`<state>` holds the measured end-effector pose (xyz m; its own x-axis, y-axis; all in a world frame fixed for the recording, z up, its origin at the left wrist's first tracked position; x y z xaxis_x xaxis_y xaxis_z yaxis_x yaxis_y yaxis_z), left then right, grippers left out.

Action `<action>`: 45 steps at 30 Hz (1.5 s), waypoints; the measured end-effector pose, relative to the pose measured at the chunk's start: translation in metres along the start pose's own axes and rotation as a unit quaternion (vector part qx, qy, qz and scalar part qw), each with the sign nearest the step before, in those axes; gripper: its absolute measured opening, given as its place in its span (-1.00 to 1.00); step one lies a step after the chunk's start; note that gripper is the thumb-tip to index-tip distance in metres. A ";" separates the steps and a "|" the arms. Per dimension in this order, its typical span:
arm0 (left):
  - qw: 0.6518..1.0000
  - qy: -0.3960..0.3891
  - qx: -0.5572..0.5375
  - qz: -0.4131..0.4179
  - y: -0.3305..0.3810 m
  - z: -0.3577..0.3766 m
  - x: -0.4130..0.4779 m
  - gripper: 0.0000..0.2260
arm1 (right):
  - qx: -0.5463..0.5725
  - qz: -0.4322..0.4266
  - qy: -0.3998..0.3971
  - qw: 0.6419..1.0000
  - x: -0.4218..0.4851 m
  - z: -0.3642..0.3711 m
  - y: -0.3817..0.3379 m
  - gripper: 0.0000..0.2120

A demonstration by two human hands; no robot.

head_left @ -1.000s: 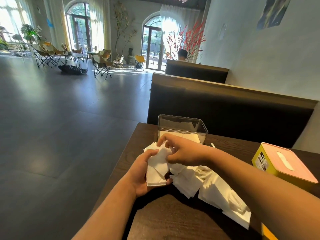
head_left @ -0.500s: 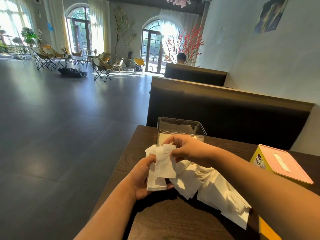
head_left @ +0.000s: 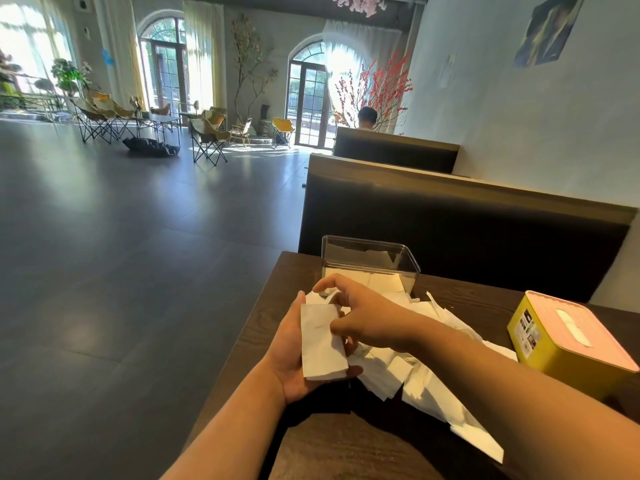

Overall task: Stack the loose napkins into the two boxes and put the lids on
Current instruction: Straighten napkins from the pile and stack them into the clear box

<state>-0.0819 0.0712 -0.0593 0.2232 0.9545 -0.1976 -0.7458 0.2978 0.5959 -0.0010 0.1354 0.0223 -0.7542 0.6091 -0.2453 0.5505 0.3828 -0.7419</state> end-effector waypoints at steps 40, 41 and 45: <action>0.965 0.140 -0.125 0.183 0.041 -0.041 0.003 -0.40 | -0.331 -0.065 0.108 0.935 0.052 -0.066 -0.032 -0.88; 0.965 0.146 -0.122 0.182 0.041 -0.042 0.004 -0.40 | -0.307 -0.066 0.117 0.942 0.041 -0.073 -0.035 -0.92; 0.973 0.142 -0.090 0.160 0.037 -0.037 0.003 -0.39 | -0.238 -0.067 0.111 0.963 0.005 -0.086 -0.045 -0.87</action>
<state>-0.1322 0.0848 -0.0664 -0.2009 0.9480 -0.2469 -0.8524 -0.0450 0.5210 0.0008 0.1807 0.1082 -0.7633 0.6460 0.0117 0.5954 0.7103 -0.3754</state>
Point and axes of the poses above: each hand's wrist, its own x-axis towards the middle knuckle, its own z-axis out of the palm, y = z × x, the point moved 5 cm from there along x, towards the middle knuckle, and after that the axes turned 6 degrees about -y, right-handed, at the moved point
